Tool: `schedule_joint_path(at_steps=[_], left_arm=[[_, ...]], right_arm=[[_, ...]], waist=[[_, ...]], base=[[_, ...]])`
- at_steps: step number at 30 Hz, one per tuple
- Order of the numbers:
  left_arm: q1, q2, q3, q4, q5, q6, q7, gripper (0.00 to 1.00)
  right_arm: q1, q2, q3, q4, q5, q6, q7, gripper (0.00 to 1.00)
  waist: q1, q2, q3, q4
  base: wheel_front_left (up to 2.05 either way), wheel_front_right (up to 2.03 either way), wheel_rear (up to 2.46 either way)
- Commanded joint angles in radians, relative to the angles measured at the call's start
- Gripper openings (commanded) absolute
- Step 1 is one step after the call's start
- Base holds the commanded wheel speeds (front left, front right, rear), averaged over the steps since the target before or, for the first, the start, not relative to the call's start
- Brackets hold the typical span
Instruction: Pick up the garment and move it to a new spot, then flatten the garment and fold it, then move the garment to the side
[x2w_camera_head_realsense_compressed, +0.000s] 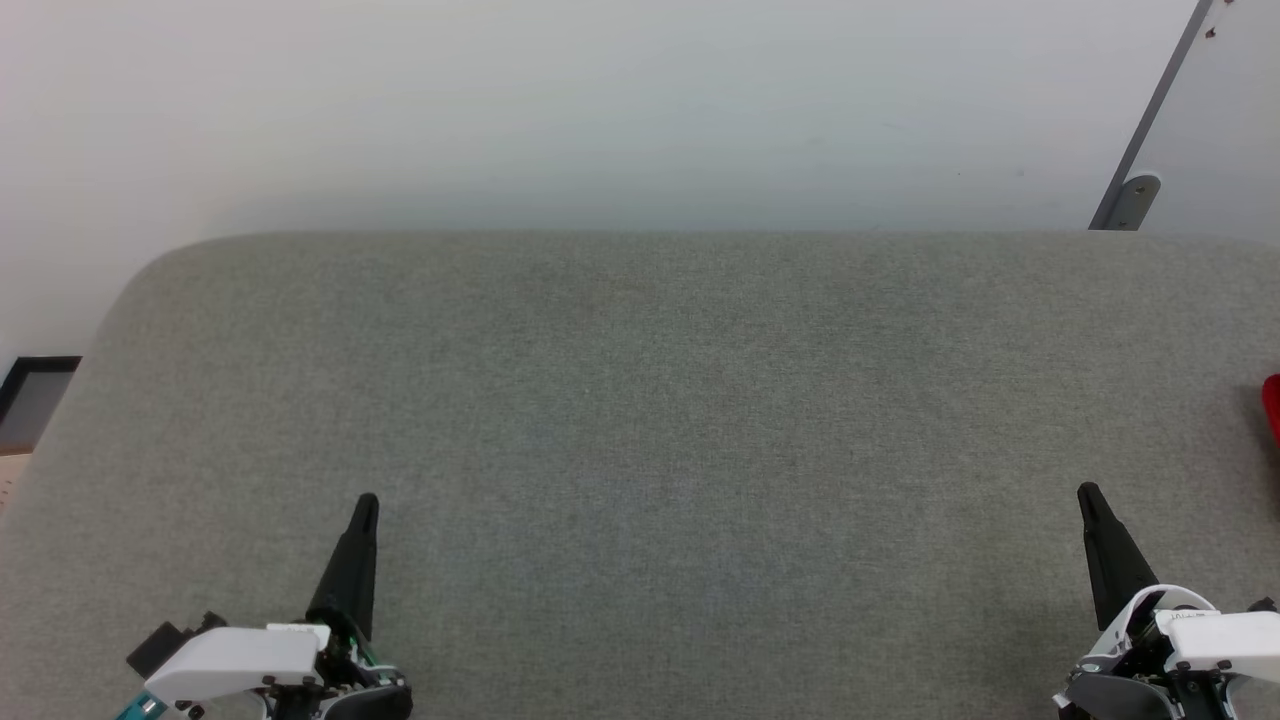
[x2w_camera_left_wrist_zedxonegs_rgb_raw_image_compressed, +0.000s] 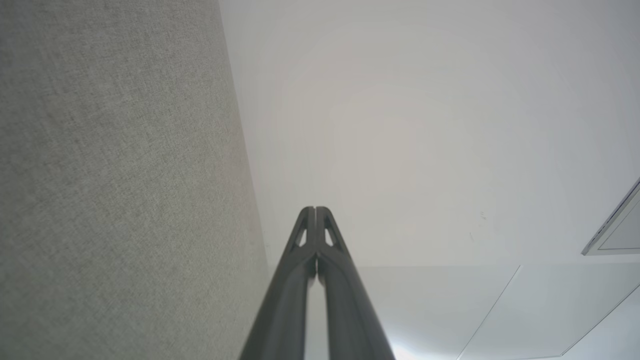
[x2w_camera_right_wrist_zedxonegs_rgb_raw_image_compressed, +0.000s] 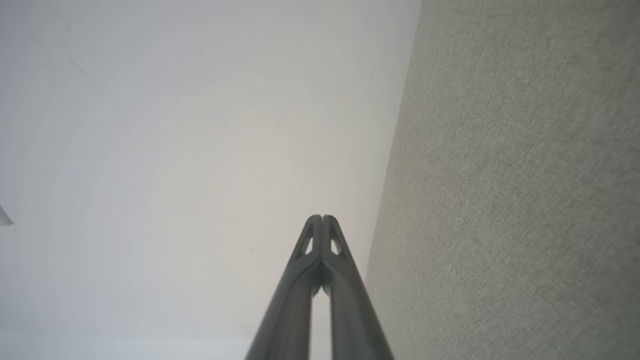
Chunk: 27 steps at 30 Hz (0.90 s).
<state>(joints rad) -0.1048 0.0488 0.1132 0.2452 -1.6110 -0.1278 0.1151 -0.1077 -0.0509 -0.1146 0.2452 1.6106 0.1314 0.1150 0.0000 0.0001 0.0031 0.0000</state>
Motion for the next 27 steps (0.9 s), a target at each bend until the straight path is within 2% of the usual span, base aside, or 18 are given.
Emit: schedule_joint_path(at_steps=[1,27], left_arm=[[-0.009,-0.001,0.003,0.001,-0.003,-0.005,0.002,0.00],[-0.009,-0.001,0.002,0.001,-0.003,-0.005,0.002,0.00]], right_arm=[[-0.002,0.003,-0.001,-0.002,0.004,-0.001,0.002,0.00],[-0.002,0.003,-0.001,-0.002,0.004,-0.001,0.002,0.00]], waist=[[0.0000,-0.0001,0.000,0.000],[0.0000,-0.0001,0.000,0.000]], base=[[0.00,0.00,0.00],[0.00,0.00,0.00]])
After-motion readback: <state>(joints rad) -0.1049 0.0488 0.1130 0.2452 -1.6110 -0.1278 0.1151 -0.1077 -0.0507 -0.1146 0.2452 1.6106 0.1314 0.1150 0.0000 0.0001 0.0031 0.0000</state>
